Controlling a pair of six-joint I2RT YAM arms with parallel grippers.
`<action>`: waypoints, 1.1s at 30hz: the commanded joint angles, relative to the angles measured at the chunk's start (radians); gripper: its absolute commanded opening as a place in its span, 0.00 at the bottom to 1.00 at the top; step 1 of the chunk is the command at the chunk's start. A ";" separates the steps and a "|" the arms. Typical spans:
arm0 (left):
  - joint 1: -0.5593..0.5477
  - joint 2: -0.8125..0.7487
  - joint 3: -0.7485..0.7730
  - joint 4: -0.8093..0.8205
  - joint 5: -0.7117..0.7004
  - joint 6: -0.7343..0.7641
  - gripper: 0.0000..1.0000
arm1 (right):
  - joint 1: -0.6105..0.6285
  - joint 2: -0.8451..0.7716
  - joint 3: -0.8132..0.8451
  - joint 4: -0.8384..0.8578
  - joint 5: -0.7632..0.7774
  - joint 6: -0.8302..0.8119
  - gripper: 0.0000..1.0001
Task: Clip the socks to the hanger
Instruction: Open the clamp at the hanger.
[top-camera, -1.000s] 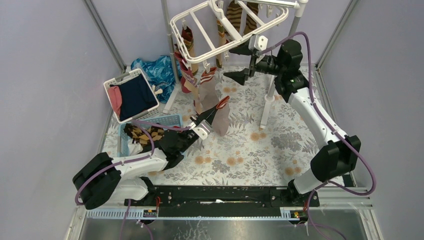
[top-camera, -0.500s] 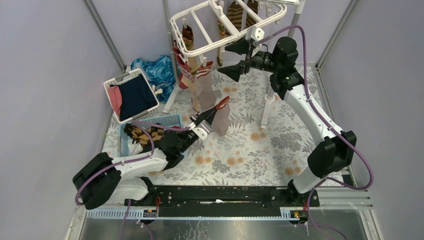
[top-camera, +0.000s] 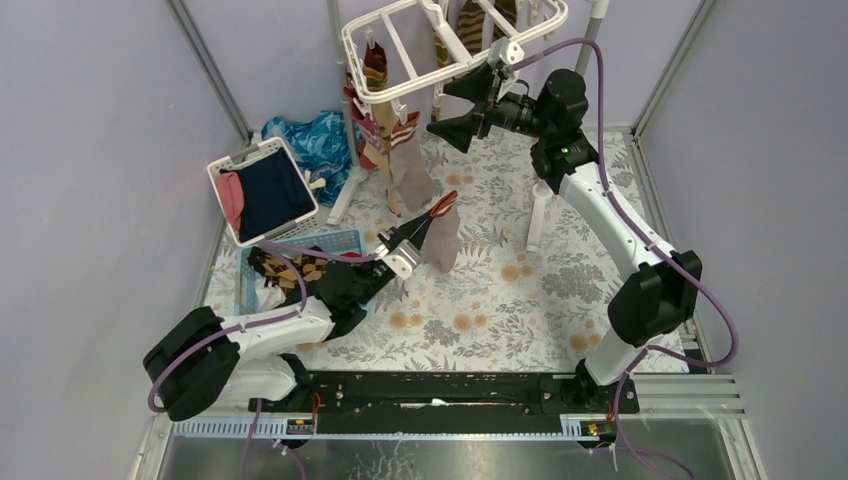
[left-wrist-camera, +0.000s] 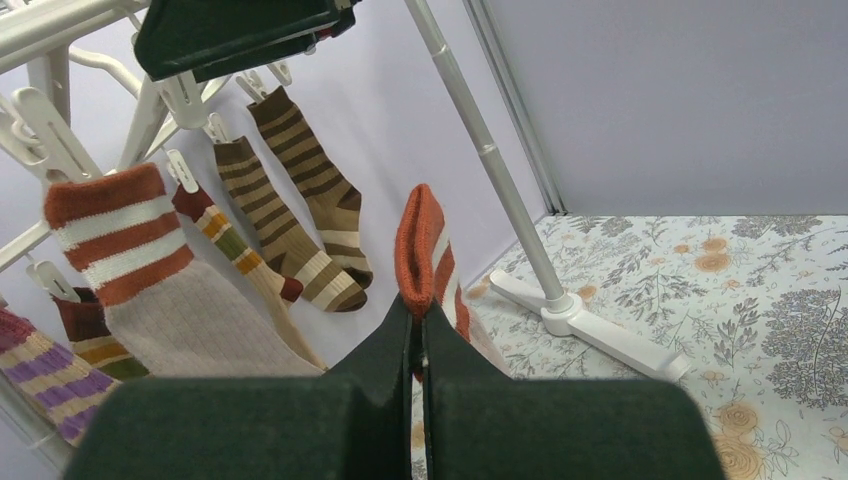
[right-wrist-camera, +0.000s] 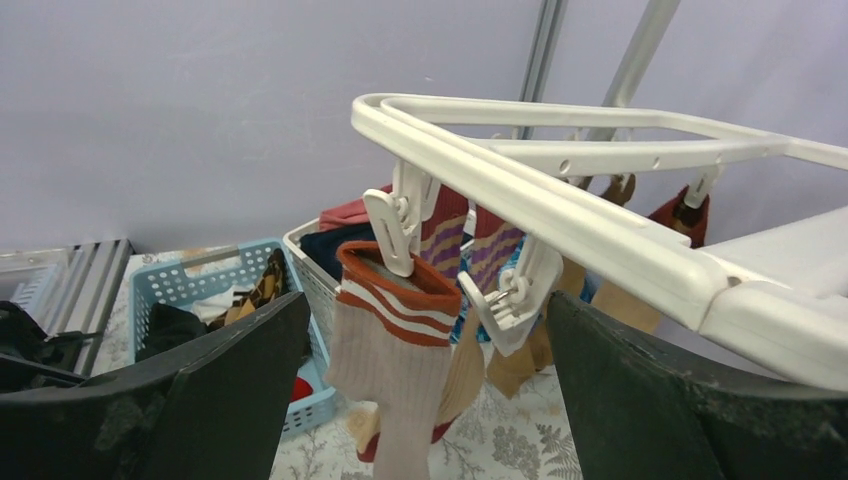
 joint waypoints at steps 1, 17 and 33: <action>0.007 -0.025 -0.009 0.044 -0.005 0.002 0.00 | 0.026 0.010 0.069 0.087 0.035 0.062 0.95; 0.008 -0.040 -0.017 0.044 0.002 -0.028 0.00 | 0.043 0.008 0.038 0.085 0.203 0.153 0.99; 0.007 -0.049 -0.009 0.031 0.002 -0.031 0.00 | 0.046 0.013 0.069 0.088 0.218 0.165 0.89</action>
